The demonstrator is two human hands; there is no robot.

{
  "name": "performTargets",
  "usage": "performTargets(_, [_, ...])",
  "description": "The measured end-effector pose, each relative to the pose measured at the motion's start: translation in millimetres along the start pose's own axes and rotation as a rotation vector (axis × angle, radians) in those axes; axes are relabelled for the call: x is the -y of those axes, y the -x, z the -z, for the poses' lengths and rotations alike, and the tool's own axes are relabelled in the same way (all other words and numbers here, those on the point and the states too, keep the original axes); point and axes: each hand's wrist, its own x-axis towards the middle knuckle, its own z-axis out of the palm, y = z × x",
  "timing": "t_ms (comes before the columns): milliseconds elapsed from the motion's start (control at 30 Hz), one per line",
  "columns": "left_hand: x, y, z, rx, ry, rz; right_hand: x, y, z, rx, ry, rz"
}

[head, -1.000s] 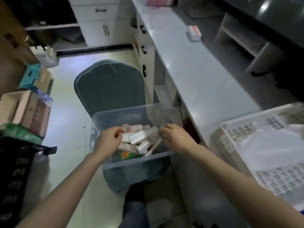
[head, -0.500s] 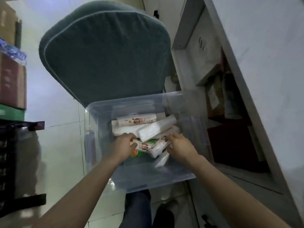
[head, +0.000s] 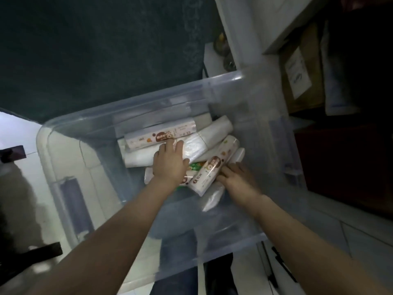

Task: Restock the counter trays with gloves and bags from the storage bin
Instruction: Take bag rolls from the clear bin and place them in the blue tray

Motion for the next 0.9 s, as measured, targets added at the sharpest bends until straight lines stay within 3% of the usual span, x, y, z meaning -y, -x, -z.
performTargets(133, [-0.6, -11.1, -7.7, -0.053, 0.000, 0.018, -5.7, -5.4, -9.8, -0.204, 0.015, 0.026])
performTargets(267, [-1.1, -14.7, -8.1, 0.020, 0.185, 0.082, -9.5, -9.2, -14.1, -0.291, 0.018, 0.037])
performTargets(433, [-2.2, -7.1, 4.3, -0.022, 0.375, -0.017, -8.4, -3.4, -2.4, -0.361, -0.017, 0.089])
performTargets(567, [-3.3, 5.5, 25.0, -0.002, 0.475, 0.041, -4.9, 10.3, 20.1, -0.390, -0.075, 0.047])
performTargets(733, [-1.6, 33.4, 68.6, 0.038, 0.541, -0.102, 4.8, 27.9, 65.2, -0.448, -0.133, 0.004])
performTargets(900, [-10.3, 72.4, 135.9, 0.133, 0.449, -0.293, 16.3, 54.9, 124.8, -0.566, -0.187, -0.003])
